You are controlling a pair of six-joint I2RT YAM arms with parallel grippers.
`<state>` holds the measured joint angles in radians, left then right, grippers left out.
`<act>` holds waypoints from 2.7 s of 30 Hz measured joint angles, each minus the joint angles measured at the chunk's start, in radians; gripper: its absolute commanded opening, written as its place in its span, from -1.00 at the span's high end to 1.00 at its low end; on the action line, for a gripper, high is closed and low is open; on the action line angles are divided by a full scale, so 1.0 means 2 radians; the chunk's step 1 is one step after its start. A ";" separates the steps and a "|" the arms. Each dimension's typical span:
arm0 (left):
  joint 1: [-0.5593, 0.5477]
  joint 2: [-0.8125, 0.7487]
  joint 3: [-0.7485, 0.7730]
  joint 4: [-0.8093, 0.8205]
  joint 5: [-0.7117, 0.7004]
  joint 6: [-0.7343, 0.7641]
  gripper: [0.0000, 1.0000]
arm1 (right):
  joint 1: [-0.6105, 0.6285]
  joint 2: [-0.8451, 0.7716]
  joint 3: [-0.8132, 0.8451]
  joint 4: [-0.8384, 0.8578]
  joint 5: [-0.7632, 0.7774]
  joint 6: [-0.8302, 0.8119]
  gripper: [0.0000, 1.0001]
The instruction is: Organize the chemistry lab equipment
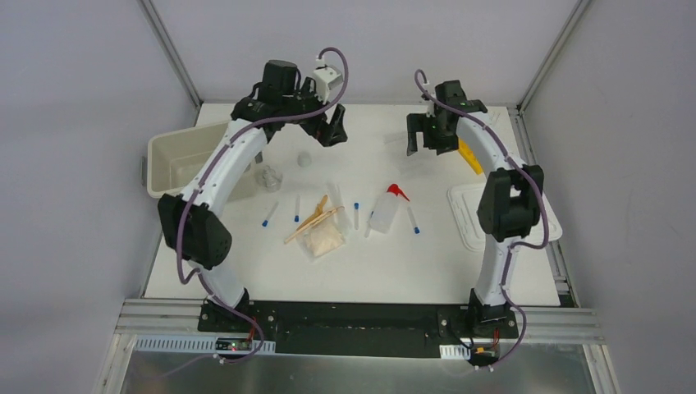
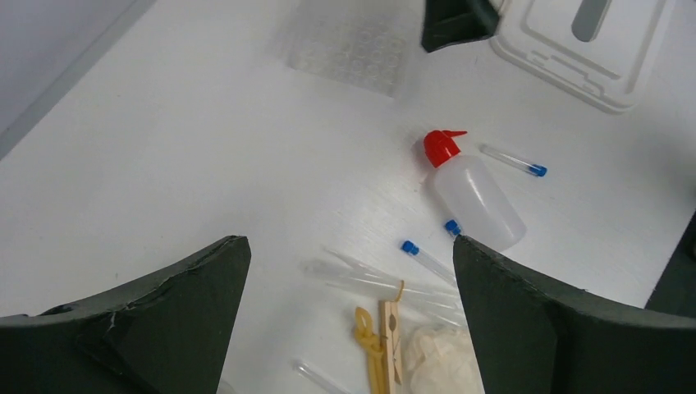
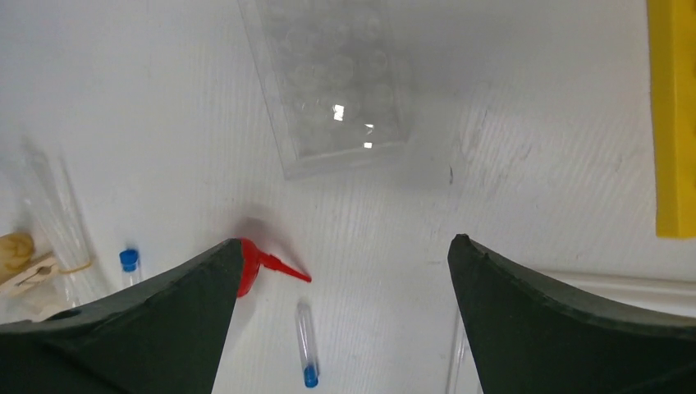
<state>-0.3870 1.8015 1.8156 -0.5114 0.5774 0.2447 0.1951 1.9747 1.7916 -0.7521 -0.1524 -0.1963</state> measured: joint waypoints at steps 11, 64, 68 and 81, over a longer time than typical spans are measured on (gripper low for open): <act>0.000 -0.114 -0.118 -0.006 0.010 -0.009 -0.98 | 0.050 0.137 0.110 -0.011 0.063 -0.032 -0.99; 0.001 -0.191 -0.196 -0.016 -0.006 -0.066 -0.95 | 0.033 -0.203 -0.189 -0.024 0.010 -0.032 -0.41; 0.001 -0.200 -0.204 -0.014 -0.006 -0.067 -0.95 | 0.053 -0.223 -0.278 -0.019 0.002 -0.014 -0.32; 0.001 -0.204 -0.233 -0.012 -0.006 -0.079 -0.93 | 0.104 -0.170 -0.355 0.064 0.041 0.020 -0.04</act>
<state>-0.3855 1.3930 1.3506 -0.5358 0.5655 0.0875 0.4034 1.6341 1.0817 -0.6231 -0.0704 -0.1558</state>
